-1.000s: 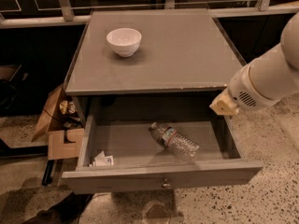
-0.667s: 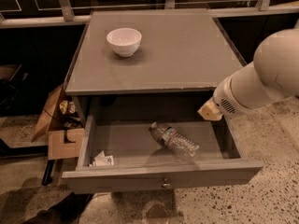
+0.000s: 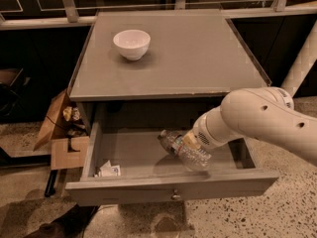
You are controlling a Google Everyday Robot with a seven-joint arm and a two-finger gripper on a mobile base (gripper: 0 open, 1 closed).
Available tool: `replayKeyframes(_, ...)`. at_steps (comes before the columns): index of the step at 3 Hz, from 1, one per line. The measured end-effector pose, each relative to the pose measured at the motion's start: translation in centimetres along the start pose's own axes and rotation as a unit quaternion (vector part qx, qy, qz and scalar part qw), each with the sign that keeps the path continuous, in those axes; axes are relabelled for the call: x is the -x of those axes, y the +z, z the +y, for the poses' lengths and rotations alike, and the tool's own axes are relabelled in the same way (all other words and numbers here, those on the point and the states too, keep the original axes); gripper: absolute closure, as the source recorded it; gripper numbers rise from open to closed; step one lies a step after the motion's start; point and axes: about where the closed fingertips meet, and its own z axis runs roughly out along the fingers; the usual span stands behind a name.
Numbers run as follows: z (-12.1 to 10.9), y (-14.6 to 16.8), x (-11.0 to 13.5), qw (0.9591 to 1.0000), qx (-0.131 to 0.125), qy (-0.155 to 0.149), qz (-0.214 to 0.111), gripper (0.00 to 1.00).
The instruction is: Pick water bottle from top drawer and place on counter
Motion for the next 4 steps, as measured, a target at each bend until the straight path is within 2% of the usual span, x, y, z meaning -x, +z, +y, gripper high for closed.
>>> replayKeyframes(1,0.0,0.0,0.0,1.0,0.0,0.001,0.0,1.0)
replayKeyframes(2,-0.1,1.1,-0.2,0.9999,-0.003,0.007,-0.007,0.81)
replayKeyframes(4,-0.4,3.6,-0.6,0.9995,-0.007,0.024,-0.016,0.35)
